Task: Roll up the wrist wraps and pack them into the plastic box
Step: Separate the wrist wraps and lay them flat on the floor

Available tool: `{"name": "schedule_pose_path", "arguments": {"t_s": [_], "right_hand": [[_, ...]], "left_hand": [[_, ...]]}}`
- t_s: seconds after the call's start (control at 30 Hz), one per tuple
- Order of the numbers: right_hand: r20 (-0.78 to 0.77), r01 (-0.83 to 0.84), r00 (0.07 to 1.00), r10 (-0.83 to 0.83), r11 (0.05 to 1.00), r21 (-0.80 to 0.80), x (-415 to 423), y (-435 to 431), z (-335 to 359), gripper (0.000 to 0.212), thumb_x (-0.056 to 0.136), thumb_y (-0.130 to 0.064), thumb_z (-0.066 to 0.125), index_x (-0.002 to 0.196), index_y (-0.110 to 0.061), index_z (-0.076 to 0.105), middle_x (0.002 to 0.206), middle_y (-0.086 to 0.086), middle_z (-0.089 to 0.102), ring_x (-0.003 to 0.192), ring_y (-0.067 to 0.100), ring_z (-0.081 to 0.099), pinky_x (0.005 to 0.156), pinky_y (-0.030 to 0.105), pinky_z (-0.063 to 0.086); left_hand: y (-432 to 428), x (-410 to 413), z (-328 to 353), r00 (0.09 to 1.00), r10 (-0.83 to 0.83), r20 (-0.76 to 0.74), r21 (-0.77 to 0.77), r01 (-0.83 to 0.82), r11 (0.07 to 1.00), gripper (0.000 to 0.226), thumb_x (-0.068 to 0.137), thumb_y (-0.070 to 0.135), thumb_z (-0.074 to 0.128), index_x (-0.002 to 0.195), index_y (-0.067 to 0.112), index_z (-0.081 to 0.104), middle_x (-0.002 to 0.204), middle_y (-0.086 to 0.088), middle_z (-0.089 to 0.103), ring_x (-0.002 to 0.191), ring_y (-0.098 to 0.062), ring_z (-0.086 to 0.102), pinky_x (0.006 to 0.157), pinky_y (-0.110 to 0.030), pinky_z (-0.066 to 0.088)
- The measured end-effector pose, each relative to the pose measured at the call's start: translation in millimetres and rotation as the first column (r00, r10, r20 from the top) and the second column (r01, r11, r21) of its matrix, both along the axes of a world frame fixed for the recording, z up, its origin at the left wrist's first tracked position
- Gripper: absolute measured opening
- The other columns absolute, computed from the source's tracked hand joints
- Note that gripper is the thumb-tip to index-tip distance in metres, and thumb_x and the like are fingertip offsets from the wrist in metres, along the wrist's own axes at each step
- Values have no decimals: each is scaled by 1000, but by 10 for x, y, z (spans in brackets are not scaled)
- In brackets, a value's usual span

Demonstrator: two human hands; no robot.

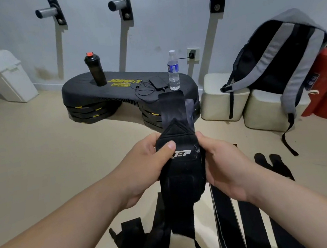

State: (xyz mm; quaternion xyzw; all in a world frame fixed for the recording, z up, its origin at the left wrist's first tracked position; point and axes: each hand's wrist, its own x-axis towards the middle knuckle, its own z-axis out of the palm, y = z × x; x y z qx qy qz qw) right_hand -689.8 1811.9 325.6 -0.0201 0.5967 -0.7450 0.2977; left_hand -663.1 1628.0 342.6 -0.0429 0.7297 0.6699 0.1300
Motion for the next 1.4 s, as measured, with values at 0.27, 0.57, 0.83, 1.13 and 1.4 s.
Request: {"name": "schedule_pose_path", "arguments": {"t_s": [0.27,0.57,0.83,1.13,1.4], "right_hand": [[7,-29,1000,29,997,-72,36,-55,-14,46,110,-39,37,133,-18,71,131,10,74,127,31,68,119,59,41],[80,14,997,-9,997,-71,81,-85,-29,58,113,-48,24,130,-24,73,128,2,77,123,19,71,118,48,42],[-38,-10,999,10,1000,23,64,-40,-53,55,109,-59,32,131,-28,72,128,-2,76,123,15,70,117,45,41],[-168,75,984,-56,991,108,57,-37,-88,38,111,-43,43,129,-23,70,121,2,79,118,18,73,113,46,50],[-218,144,970,-104,973,178,26,-16,-137,32,111,-43,47,123,-22,69,115,3,79,113,22,74,109,53,53]], "left_hand": [[21,-46,-62,999,40,16,-41,-40,998,22,112,34,50,121,21,65,109,1,79,98,-13,75,92,-37,59],[70,-131,-104,987,161,-19,-215,-161,963,27,104,41,63,95,15,60,76,1,70,64,-12,67,64,-34,56],[-15,-129,-51,987,-12,-162,-563,-82,822,43,103,53,53,88,12,53,81,-15,67,76,-34,67,77,-52,63],[103,-20,-36,979,-127,-160,-555,17,832,29,112,44,38,93,25,49,86,6,61,75,-6,55,68,-30,42],[221,23,-7,977,-153,-149,-595,35,803,29,113,41,36,93,21,41,87,-1,59,74,-14,52,67,-35,41]]}}
